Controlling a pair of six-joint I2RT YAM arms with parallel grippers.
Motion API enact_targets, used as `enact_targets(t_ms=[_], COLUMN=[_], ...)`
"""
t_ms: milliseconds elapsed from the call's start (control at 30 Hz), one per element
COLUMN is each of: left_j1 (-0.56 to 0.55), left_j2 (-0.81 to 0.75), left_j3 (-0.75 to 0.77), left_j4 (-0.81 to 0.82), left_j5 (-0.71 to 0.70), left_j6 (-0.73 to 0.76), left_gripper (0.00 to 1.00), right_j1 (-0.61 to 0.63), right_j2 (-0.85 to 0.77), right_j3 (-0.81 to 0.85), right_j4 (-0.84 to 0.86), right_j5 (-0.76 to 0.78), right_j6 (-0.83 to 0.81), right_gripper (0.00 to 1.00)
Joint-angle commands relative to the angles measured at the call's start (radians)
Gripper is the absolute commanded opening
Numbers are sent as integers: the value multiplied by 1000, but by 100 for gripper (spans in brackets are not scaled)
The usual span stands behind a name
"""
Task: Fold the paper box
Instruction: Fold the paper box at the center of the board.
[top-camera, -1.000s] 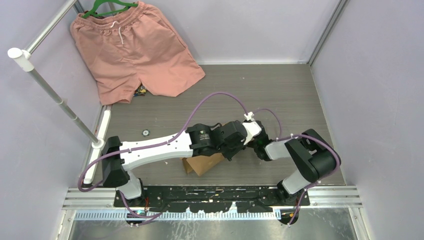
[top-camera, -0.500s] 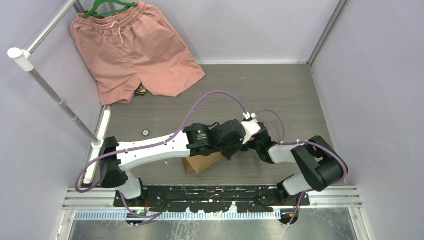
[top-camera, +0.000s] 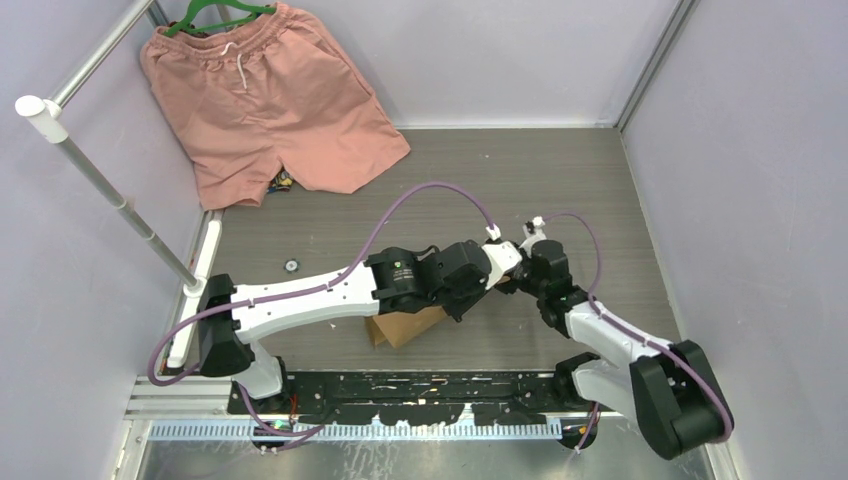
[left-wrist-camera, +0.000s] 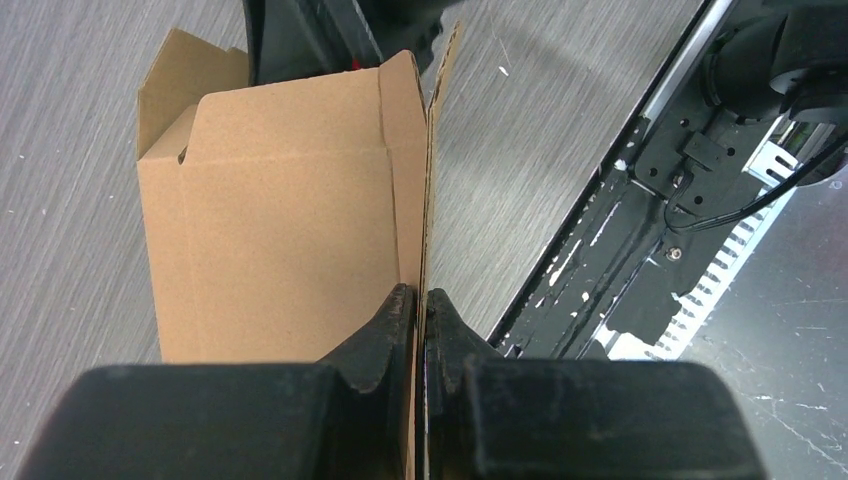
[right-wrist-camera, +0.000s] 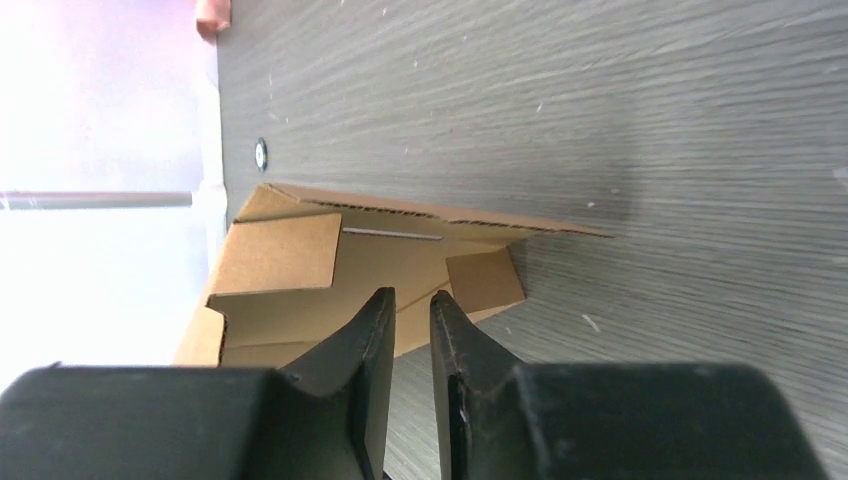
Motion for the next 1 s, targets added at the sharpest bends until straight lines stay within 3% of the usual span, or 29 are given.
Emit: enact_targets(t_ms=[0, 267, 700, 967], left_j1=[-10, -22, -35, -34], left_j2=[-37, -31, -27, -17], left_j3=[15, 26, 32, 44], left_j4=[15, 10, 25, 17], left_j5=[-1, 2, 41, 39], left_j6=[-13, -19, -37, -30], left_gripper=[7, 7, 8, 8], right_j1=[-88, -178, -207, -207], right_j2=[-90, -122, 215, 294], right_j3=[4, 8, 115, 198], right_j4=[-101, -94, 163, 174], right_j5=[-49, -35, -73, -95], right_j6=[-26, 5, 64, 61], right_gripper=[26, 27, 31, 32])
